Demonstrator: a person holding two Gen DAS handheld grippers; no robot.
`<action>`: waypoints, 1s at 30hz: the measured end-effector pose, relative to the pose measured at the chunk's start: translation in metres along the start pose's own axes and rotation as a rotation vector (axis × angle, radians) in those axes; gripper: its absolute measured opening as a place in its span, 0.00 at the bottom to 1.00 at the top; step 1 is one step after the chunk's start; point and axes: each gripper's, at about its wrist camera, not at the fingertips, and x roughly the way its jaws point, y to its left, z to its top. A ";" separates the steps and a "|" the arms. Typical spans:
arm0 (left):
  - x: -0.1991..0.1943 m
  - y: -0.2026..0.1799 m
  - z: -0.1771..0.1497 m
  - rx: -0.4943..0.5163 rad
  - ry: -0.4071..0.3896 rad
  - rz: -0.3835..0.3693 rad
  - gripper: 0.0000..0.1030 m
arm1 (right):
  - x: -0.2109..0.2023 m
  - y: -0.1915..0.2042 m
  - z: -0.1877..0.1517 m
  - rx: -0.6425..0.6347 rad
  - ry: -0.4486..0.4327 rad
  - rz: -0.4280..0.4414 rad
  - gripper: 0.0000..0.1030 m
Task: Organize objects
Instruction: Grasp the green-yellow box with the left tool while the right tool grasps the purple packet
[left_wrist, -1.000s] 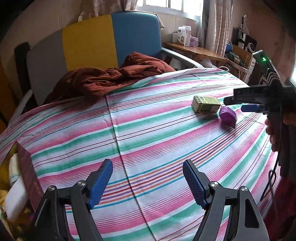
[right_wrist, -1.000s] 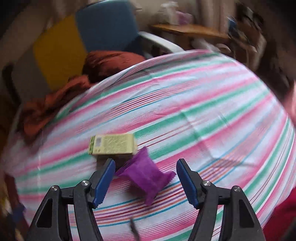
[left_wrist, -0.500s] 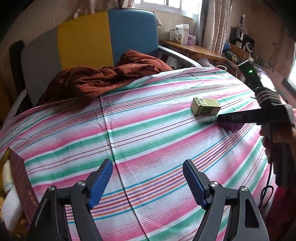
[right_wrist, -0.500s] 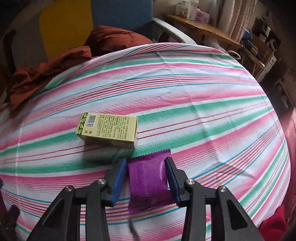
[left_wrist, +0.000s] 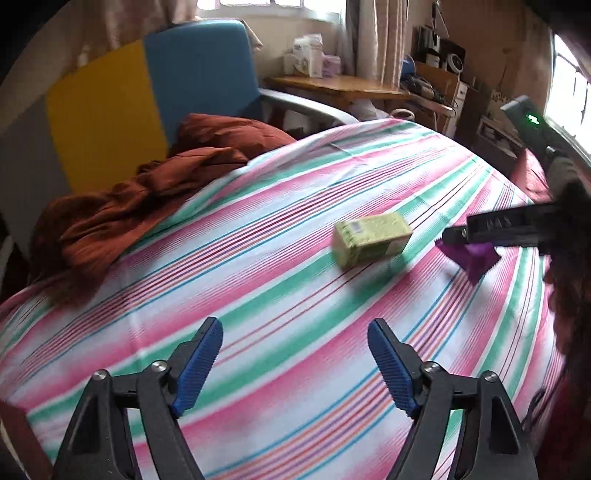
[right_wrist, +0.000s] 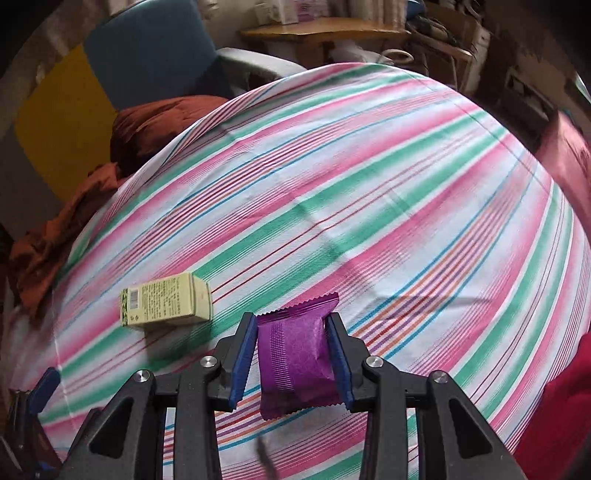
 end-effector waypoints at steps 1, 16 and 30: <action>0.004 -0.003 0.008 -0.008 0.006 -0.006 0.80 | -0.001 -0.006 0.001 0.034 -0.006 0.019 0.37; 0.080 -0.065 0.075 -0.092 0.065 0.047 0.93 | -0.027 -0.027 -0.005 0.162 -0.098 0.121 0.37; 0.021 0.009 -0.020 -0.221 0.045 0.133 0.73 | -0.007 0.055 -0.029 -0.226 0.055 0.227 0.37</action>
